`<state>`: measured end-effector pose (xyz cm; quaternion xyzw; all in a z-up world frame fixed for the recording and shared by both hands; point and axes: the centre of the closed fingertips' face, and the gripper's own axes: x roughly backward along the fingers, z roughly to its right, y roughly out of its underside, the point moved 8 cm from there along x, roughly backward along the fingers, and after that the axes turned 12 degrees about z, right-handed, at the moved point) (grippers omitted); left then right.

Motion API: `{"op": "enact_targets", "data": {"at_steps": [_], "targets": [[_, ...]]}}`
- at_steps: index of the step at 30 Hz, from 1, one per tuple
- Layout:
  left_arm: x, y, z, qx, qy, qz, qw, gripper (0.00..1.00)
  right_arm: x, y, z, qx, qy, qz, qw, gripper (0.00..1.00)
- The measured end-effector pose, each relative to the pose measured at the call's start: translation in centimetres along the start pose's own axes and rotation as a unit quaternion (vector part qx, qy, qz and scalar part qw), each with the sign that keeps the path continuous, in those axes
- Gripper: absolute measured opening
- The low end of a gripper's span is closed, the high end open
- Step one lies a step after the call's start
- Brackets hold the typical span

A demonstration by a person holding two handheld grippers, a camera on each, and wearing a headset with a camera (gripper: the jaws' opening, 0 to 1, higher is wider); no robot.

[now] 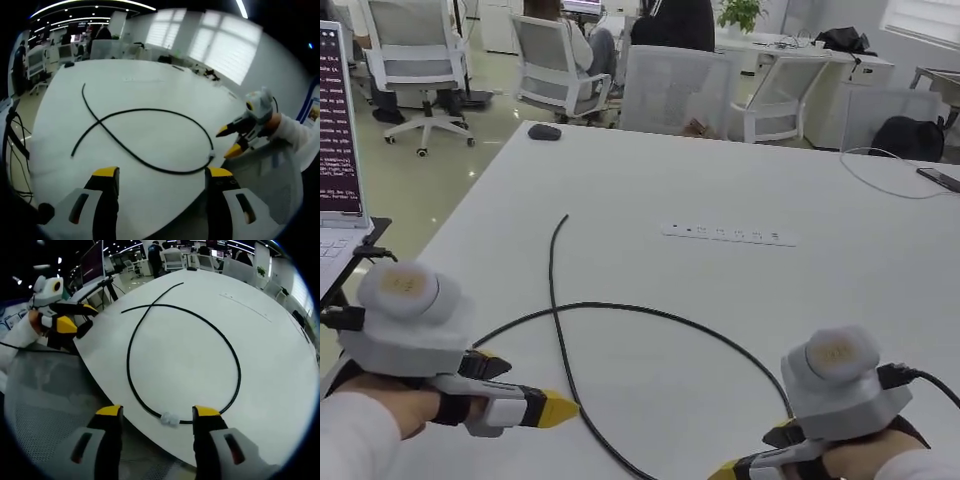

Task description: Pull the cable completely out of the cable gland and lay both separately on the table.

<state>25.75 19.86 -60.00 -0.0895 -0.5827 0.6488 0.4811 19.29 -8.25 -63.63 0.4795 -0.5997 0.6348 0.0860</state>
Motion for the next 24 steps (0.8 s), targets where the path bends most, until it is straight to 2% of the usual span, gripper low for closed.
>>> {"op": "enact_targets", "data": {"at_steps": [4,7,11,14,17,20,22,24], "targets": [[0.0,-0.1,0.0,0.0,0.0,0.001,1.0,0.7,0.2,-0.1,-0.1,-0.015,-0.016,0.01,0.9997,0.59],[0.0,-0.1,0.0,0.0,0.0,0.003,1.0,0.7,0.4,-0.1,0.2,-0.012,-0.021,0.008,0.9997,0.59],[0.0,-0.2,0.0,0.0,0.001,0.004,1.0,0.7,0.9,-0.4,1.1,0.011,-0.023,0.007,0.9997,0.6],[0.0,-0.1,0.1,-0.001,0.002,0.002,1.0,0.7,1.1,-0.7,1.6,0.033,-0.057,0.02,0.9976,0.62],[0.0,0.0,0.1,-0.002,0.004,0.0,1.0,0.7,1.1,-0.7,2.3,0.061,-0.057,0.028,0.9961,0.6],[0.0,0.0,0.0,-0.001,0.004,0.0,1.0,0.7,0.8,-0.3,2.7,0.093,-0.074,0.021,0.9927,0.59],[-0.1,0.0,-0.1,-0.001,0.004,-0.001,1.0,0.7,0.4,0.1,2.9,0.128,-0.088,0.019,0.9877,0.58],[-0.1,0.1,-0.2,-0.001,0.003,-0.005,1.0,0.7,0.1,0.6,3.1,0.172,-0.101,0.005,0.9799,0.57]]}}
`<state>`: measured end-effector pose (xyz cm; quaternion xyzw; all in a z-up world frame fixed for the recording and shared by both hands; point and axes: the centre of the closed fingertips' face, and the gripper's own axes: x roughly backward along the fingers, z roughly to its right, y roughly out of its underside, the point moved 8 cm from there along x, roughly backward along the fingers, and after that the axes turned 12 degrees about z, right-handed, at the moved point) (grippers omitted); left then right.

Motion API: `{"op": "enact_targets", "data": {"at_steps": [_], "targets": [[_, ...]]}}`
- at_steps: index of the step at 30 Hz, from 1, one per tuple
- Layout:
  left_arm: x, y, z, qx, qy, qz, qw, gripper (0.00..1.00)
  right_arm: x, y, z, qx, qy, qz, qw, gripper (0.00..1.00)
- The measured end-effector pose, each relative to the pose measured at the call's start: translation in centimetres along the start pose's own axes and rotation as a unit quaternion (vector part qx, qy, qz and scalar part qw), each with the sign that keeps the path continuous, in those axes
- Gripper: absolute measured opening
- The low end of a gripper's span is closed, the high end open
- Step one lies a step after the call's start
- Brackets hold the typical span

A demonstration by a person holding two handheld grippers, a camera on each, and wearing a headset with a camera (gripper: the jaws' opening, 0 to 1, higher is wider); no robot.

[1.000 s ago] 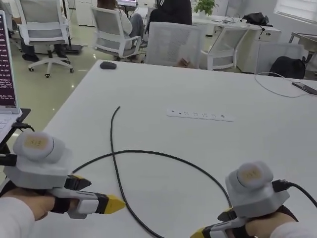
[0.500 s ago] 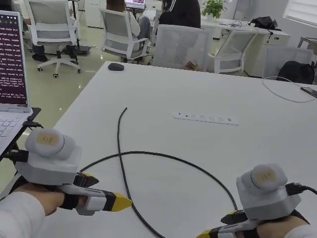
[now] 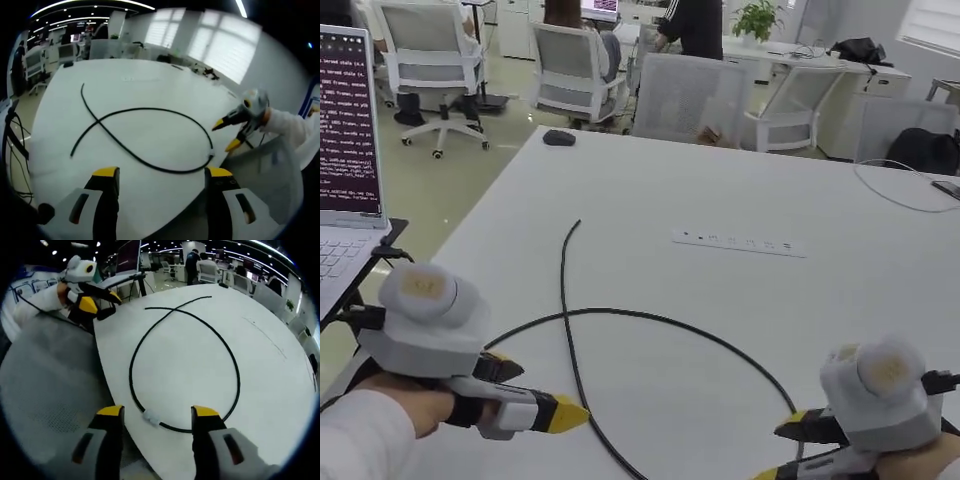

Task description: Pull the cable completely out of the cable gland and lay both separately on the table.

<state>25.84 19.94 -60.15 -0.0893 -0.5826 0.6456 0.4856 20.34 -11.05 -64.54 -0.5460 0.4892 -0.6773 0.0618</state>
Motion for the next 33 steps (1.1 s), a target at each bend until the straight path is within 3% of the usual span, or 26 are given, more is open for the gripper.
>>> {"op": "enact_targets", "data": {"at_steps": [4,8,17,19,21,23,30,33], "targets": [[0.0,0.1,0.0,0.0,-0.001,-0.004,1.0,0.7,-0.8,0.9,0.2,0.093,-0.012,-0.015,0.9955,0.53],[0.0,0.3,-0.1,0.0,-0.002,-0.007,1.0,0.7,-1.4,1.9,-0.1,0.13,-0.045,-0.031,0.9899,0.46],[0.2,0.2,-0.3,0.002,-0.004,-0.003,1.0,0.69,-2.5,3.1,-0.2,0.172,-0.08,-0.024,0.9815,0.27],[0.2,0.1,-0.3,0.003,-0.004,-0.002,1.0,0.69,-2.8,3.2,-0.4,0.174,-0.084,-0.018,0.9809,0.29],[0.1,0.1,-0.3,0.003,-0.004,-0.002,1.0,0.69,-2.9,3.4,-0.5,0.194,-0.089,-0.023,0.9767,0.25],[0.1,0.1,-0.3,0.004,-0.003,-0.002,1.0,0.68,-3.0,3.4,-0.5,0.191,-0.091,-0.019,0.9771,0.16],[0.0,0.1,-0.1,0.001,0.002,-0.005,1.0,0.67,-3.1,3.5,-0.4,0.185,-0.093,-0.003,0.9784,0.15],[0.0,0.1,0.0,-0.001,0.003,-0.004,1.0,0.66,-3.1,3.5,-0.2,0.184,-0.082,-0.005,0.9794,0.15]]}}
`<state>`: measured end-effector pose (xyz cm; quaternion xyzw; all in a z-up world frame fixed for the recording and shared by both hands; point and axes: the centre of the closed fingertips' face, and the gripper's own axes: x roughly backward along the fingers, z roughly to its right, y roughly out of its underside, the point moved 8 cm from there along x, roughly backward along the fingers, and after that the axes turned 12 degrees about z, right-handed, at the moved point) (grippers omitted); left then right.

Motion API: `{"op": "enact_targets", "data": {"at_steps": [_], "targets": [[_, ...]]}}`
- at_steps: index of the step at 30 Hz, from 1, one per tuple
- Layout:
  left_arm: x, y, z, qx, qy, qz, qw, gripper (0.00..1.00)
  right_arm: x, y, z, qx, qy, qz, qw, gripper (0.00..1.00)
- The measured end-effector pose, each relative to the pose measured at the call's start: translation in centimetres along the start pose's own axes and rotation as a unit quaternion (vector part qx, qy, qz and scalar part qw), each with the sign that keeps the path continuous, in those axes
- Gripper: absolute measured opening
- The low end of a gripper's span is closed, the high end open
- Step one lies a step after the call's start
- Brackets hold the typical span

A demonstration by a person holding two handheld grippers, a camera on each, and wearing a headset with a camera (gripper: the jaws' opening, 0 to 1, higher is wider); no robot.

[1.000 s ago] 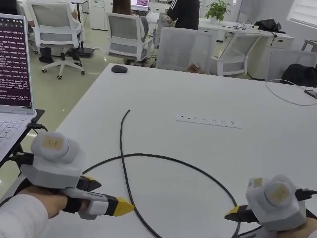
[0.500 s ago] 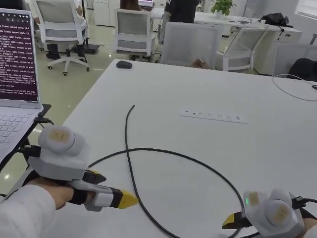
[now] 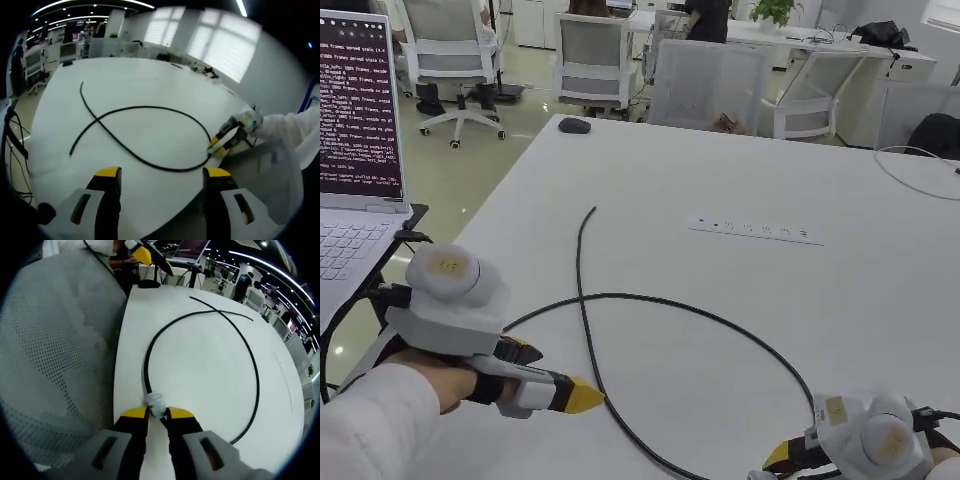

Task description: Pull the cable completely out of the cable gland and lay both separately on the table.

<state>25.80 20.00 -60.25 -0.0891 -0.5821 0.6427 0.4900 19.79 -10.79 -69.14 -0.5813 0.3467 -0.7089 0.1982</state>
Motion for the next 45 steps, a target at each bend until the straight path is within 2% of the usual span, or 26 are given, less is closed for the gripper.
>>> {"op": "enact_targets", "data": {"at_steps": [3,5,9,11,14,18,22,24,26,28,29,32,35,38,41,42,43,44,45], "targets": [[0.0,-0.1,0.0,-0.003,0.003,0.002,1.0,0.66,0.2,0.1,0.1,0.004,0.003,-0.005,1.0,0.14],[-0.1,-0.1,0.1,-0.004,0.005,0.005,1.0,0.65,0.6,0.1,0.3,0.003,0.015,-0.006,0.9999,0.14],[-0.2,-0.4,0.5,-0.008,0.012,0.012,0.9998,0.65,1.5,-1.1,0.6,-0.007,0.036,-0.002,0.9993,0.14],[-0.3,-0.6,0.7,-0.009,0.021,0.02,0.9996,0.64,2.0,-2.0,0.8,0.014,0.045,0.0,0.9989,0.14],[-0.4,-1.0,1.4,-0.015,0.038,0.031,0.9987,0.62,2.7,-3.8,1.0,0.013,0.059,0.017,0.998,0.14],[-0.7,-1.2,2.0,-0.026,0.055,0.038,0.9974,0.59,3.1,-5.8,0.9,0.023,0.071,0.021,0.997,0.14],[-0.8,-1.1,2.1,-0.046,0.058,0.027,0.9969,0.53,3.3,-7.7,1.0,0.017,0.077,0.046,0.9958,0.14],[-0.8,-1.3,2.2,-0.041,0.064,0.037,0.9964,0.54,3.5,-8.8,1.0,0.021,0.081,0.05,0.9952,0.14],[-0.9,-1.6,2.6,-0.031,0.08,0.051,0.995,0.53,3.7,-9.9,0.8,0.026,0.082,0.053,0.9949,0.14],[-0.9,-1.8,3.2,-0.025,0.1,0.062,0.9928,0.53,3.8,-11.5,0.6,0.036,0.081,0.06,0.9942,0.14],[-0.9,-1.9,3.6,-0.016,0.118,0.067,0.9907,0.52,3.8,-12.0,0.5,0.041,0.08,0.063,0.9939,0.14],[-0.8,-1.9,4.1,-0.004,0.131,0.073,0.9887,0.48,3.7,-14.0,0.0,0.058,0.081,0.072,0.9925,0.14],[-0.8,-2.1,4.6,-0.007,0.149,0.08,0.9856,0.45,3.7,-15.6,-0.7,0.067,0.078,0.08,0.9915,0.13],[-0.8,-2.4,5.2,-0.022,0.157,0.087,0.9835,0.44,3.6,-17.0,-1.2,0.074,0.075,0.1,0.9894,0.12],[-0.9,-2.6,5.9,-0.01,0.181,0.103,0.978,0.43,3.5,-18.0,-1.7,0.086,0.068,0.113,0.9876,0.12],[-0.9,-2.8,6.2,-0.003,0.192,0.112,0.9751,0.43,3.5,-18.2,-1.9,0.095,0.067,0.113,0.9867,0.12],[-0.8,-3.0,6.5,0.001,0.212,0.123,0.9694,0.43,3.6,-18.5,-2.0,0.1,0.067,0.115,0.986,0.12],[-0.7,-3.2,6.8,0.004,0.221,0.128,0.9667,0.41,3.7,-18.8,-2.2,0.101,0.066,0.119,0.9856,0.12],[-0.6,-3.2,6.9,0.005,0.225,0.129,0.9658,0.4,3.8,-18.9,-2.3,0.101,0.066,0.12,0.9855,0.12]]}}
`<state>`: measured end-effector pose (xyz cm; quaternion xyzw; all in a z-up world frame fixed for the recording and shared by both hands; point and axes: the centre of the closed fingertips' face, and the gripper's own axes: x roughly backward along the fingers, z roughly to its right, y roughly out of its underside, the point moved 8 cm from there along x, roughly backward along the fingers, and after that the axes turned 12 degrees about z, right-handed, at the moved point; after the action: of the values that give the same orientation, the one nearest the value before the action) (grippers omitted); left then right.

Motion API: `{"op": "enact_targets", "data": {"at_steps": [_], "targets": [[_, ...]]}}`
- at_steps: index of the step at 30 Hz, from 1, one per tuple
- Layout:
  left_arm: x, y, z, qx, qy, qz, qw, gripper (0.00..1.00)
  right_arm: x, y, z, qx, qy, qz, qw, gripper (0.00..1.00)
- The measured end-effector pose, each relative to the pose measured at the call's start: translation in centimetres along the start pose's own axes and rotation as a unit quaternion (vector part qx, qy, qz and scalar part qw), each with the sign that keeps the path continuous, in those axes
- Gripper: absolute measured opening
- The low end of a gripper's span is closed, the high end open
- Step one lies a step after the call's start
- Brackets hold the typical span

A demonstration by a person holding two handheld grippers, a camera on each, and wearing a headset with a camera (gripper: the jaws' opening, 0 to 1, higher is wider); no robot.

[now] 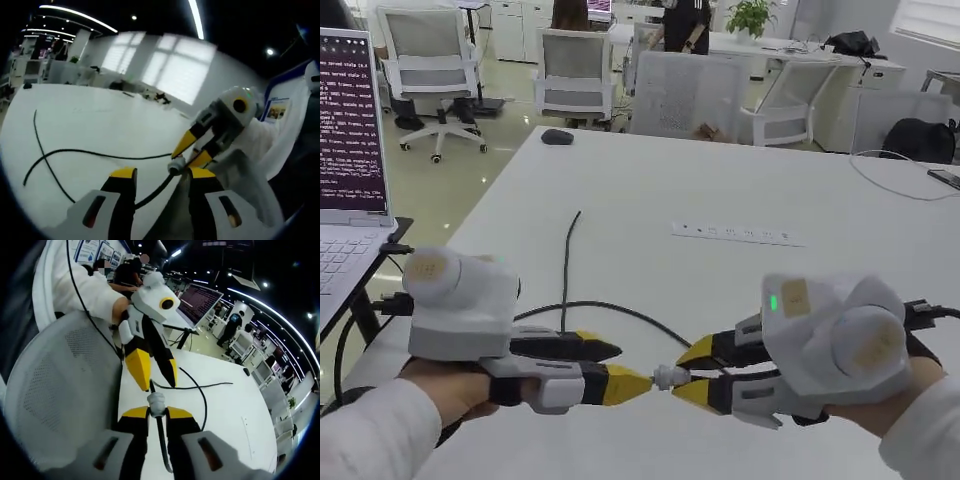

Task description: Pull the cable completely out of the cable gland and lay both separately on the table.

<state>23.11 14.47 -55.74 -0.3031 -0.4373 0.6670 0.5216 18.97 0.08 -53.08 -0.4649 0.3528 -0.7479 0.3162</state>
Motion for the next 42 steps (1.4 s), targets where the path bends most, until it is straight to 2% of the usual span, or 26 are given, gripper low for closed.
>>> {"op": "enact_targets", "data": {"at_steps": [2,4,6,7,9,11,12,15,16,19,25,27,30,33,34,36,37,38,40,41,42], "targets": [[0.0,0.1,0.2,0.003,0.004,-0.006,1.0,0.37,0.1,-0.5,-0.1,0.003,0.001,0.007,1.0,0.12],[-0.1,0.2,0.6,-0.009,0.02,-0.011,0.9997,0.36,0.3,-1.1,-0.2,0.006,0.002,0.013,0.9999,0.12],[-0.3,-0.2,1.3,-0.02,0.038,0.004,0.9991,0.34,0.5,-1.5,-0.3,0.008,0.003,0.019,0.9998,0.12],[-0.4,-0.5,1.8,-0.019,0.056,0.015,0.9981,0.32,0.6,-1.7,-0.4,0.012,0.003,0.022,0.9997,0.12],[-0.5,-0.7,2.6,-0.025,0.084,0.022,0.9959,0.27,0.6,-1.8,-0.6,0.021,-0.003,0.024,0.9995,0.12],[-0.5,-0.9,3.1,-0.05,0.101,0.023,0.9933,0.19,0.8,-1.8,-0.9,0.029,-0.01,0.023,0.9993,0.12],[-0.5,-0.9,2.9,-0.073,0.093,0.015,0.9928,0.18,0.8,-1.9,-0.9,0.033,-0.008,0.026,0.9991,0.12],[-0.3,-0.8,3.1,-0.05,0.101,0.015,0.9936,0.16,1.1,-2.0,-1.2,0.034,-0.012,0.029,0.9989,0.12],[-0.3,-0.8,3.1,-0.05,0.101,0.017,0.9934,0.16,1.2,-2.0,-1.2,0.036,-0.01,0.031,0.9988,0.12],[-0.3,-1.0,3.3,-0.082,0.108,0.02,0.9905,0.17,1.5,-2.3,-1.0,0.045,-0.006,0.03,0.9985,0.12],[-0.3,-1.3,3.6,-0.093,0.115,0.028,0.9886,0.17,2.2,-2.7,-0.9,0.063,-0.006,0.034,0.9974,0.12],[-0.4,-1.2,3.5,-0.09,0.117,0.022,0.9888,0.16,2.3,-2.8,-0.9,0.075,-0.008,0.031,0.9966,0.12],[-0.4,-1.4,3.8,-0.108,0.12,0.027,0.9866,0.16,2.5,-3.0,-0.9,0.085,-0.01,0.033,0.9958,0.12],[-0.2,-1.9,3.8,-0.077,0.123,0.031,0.989,0.16,2.7,-3.4,-0.7,0.082,-0.007,0.045,0.9956,0.12],[-0.1,-2.0,3.8,-0.08,0.123,0.031,0.9887,0.16,2.8,-3.4,-0.7,0.08,-0.006,0.05,0.9956,0.13],[0.0,-2.4,4.2,-0.098,0.132,0.039,0.9857,0.15,3.0,-3.6,-0.7,0.06,-0.013,0.081,0.9948,0.13],[0.1,-2.3,4.5,-0.099,0.134,0.039,0.9853,0.15,3.1,-3.6,-0.6,0.03,-0.021,0.095,0.9949,0.13],[0.0,-2.4,4.8,-0.107,0.134,0.044,0.9842,0.15,3.4,-3.6,-0.4,-0.019,-0.019,0.107,0.9939,0.14],[0.0,-2.6,5.2,-0.125,0.145,0.05,0.9801,0.15,4.0,-3.5,0.2,-0.046,-0.016,0.126,0.9908,0.2],[0.0,-2.7,5.3,-0.129,0.146,0.051,0.9794,0.15,4.2,-3.5,0.4,-0.067,-0.017,0.138,0.9881,0.22],[0.0,-2.8,5.2,-0.129,0.145,0.056,0.9794,0.15,4.5,-3.5,0.5,-0.105,-0.019,0.157,0.9817,0.22]]}}
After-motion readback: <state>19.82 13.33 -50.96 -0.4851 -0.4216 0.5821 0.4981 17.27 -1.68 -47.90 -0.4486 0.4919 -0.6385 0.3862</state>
